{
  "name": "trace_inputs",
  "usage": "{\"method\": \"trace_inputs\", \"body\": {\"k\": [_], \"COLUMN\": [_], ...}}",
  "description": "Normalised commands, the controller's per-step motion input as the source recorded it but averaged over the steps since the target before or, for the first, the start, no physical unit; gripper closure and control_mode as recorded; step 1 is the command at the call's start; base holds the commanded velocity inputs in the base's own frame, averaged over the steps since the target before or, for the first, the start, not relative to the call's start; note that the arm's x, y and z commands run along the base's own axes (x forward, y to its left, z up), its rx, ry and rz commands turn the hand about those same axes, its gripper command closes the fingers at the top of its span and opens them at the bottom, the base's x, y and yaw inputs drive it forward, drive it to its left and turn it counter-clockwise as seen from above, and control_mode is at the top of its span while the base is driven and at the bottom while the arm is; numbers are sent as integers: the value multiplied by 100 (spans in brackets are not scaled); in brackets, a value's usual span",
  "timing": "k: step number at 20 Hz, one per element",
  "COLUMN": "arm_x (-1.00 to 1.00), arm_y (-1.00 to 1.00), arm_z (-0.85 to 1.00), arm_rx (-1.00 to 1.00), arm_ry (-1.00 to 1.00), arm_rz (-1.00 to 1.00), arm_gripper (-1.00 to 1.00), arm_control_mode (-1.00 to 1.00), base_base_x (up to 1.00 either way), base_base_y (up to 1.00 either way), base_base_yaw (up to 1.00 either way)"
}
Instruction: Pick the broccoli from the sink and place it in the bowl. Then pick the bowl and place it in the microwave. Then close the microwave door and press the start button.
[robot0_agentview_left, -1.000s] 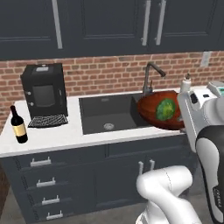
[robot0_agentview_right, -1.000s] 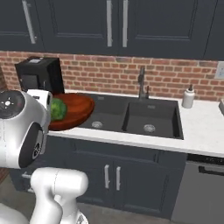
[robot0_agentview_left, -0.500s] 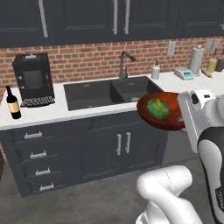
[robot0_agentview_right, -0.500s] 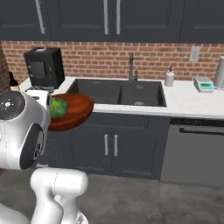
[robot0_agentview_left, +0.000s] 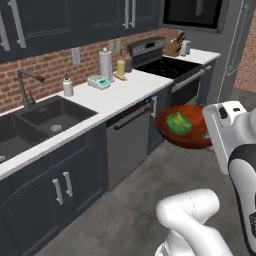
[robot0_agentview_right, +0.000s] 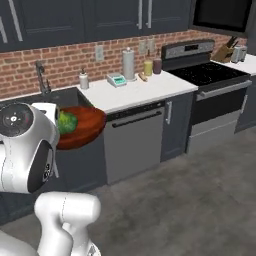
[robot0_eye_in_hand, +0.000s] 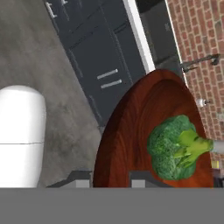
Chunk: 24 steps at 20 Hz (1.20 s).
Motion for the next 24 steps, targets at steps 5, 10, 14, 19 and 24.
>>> {"method": "trace_inputs", "body": {"k": [5, 10, 14, 19, 24], "arm_x": [0, 0, 0, 0, 0], "arm_y": [0, 0, 0, 0, 0], "arm_z": [0, 0, 0, 0, 0], "arm_rx": [0, 0, 0, 0, 0], "arm_ry": [0, 0, 0, 0, 0], "arm_rz": [0, 0, 0, 0, 0], "arm_gripper": [100, 100, 100, 100, 100], "arm_control_mode": [100, 100, 100, 100, 100], "base_base_x": [0, 0, 36, 99, 100], "base_base_y": [1, 1, 8, -22, -26], "base_base_yaw": [-100, -99, -71, -26, -1]}}
